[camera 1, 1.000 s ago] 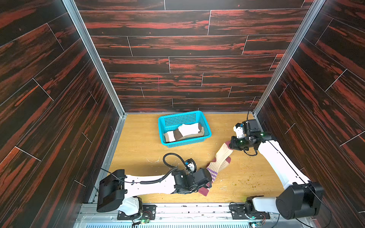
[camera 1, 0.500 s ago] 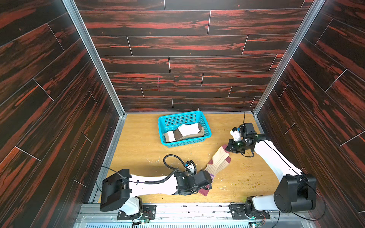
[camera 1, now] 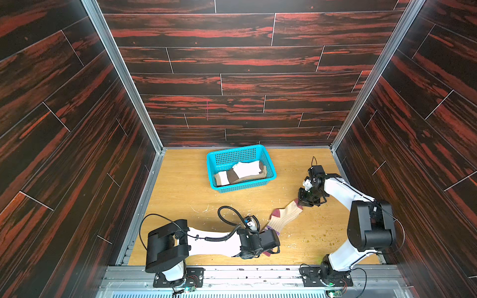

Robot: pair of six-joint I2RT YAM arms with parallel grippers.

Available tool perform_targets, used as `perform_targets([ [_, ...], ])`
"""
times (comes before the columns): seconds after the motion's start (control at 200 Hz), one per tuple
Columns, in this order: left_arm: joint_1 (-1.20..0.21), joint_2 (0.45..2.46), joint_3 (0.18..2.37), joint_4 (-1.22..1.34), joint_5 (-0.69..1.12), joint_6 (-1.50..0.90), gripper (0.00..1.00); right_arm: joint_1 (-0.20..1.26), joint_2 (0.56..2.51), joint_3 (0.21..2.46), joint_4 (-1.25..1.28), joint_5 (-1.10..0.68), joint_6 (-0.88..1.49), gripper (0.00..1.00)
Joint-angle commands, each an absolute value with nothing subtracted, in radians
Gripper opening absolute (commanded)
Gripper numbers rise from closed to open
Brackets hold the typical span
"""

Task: Place the socks together as a pair
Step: Place the sock in the sock, then pick up a pair of socks from the center of the board.

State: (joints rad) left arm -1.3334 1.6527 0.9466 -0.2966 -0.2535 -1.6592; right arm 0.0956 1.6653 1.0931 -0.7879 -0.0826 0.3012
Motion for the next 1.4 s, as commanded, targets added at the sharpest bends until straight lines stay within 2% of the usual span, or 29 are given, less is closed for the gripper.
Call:
perform_targets([
  [0.0,-1.342,1.652,0.93,-0.312,-0.274,-1.681,0.24,0.088,1.674,1.12,-0.828,-0.033,0.311,0.41],
  [0.035,-1.346,1.645,0.931,-0.315,-0.281,-1.687,0.38,0.088,1.674,1.12,-0.828,-0.028,0.312,0.47],
  [0.08,-1.353,1.634,0.939,-0.336,-0.294,-1.696,0.51,0.088,1.674,1.121,-0.828,-0.022,0.315,0.53],
  [0.15,-1.367,1.613,0.952,-0.38,-0.319,-1.717,0.6,0.088,1.679,1.125,-0.828,-0.033,0.316,0.57],
  [0.17,-1.371,1.608,0.951,-0.389,-0.323,-1.724,0.68,0.088,1.681,1.125,-0.827,-0.034,0.318,0.58],
  [0.195,-1.373,1.601,0.95,-0.397,-0.329,-1.735,0.7,0.087,1.685,1.125,-0.825,-0.038,0.318,0.59],
  [0.461,-1.392,1.635,0.903,-0.363,-0.322,-1.855,0.74,0.087,1.737,1.123,-0.802,-0.058,0.332,0.59],
  [0.686,-1.389,1.71,0.907,-0.352,-0.302,-1.903,0.73,0.092,1.753,1.07,-0.75,-0.102,0.357,0.53],
  [0.837,-1.38,1.782,0.927,-0.349,-0.262,-1.909,0.7,0.099,1.756,1.054,-0.725,-0.126,0.371,0.45],
  [0.922,-1.375,1.809,0.934,-0.333,-0.261,-1.909,0.63,0.106,1.756,1.052,-0.717,-0.139,0.371,0.37],
  [0.972,-1.366,1.83,0.947,-0.337,-0.241,-1.896,0.55,0.111,1.758,1.047,-0.714,-0.15,0.371,0.3],
  [1.067,-1.358,1.84,0.938,-0.311,-0.233,-1.892,0.31,0.114,1.743,1.031,-0.706,-0.173,0.37,0.17],
  [1.117,-1.352,1.829,0.925,-0.306,-0.24,-1.888,0.19,0.114,1.726,1.023,-0.704,-0.176,0.37,0.12],
  [1.192,-1.342,1.782,0.898,-0.307,-0.264,-1.879,0.07,0.114,1.695,1.025,-0.71,-0.197,0.368,0.06],
  [1.303,-1.315,1.668,0.905,-0.401,-0.317,-1.81,0.03,0.115,1.626,1.026,-0.715,-0.251,0.381,0.0],
  [1.398,-1.28,1.557,0.943,-0.517,-0.375,-1.718,0.02,0.115,1.552,1.037,-0.734,-0.286,0.392,0.0],
])
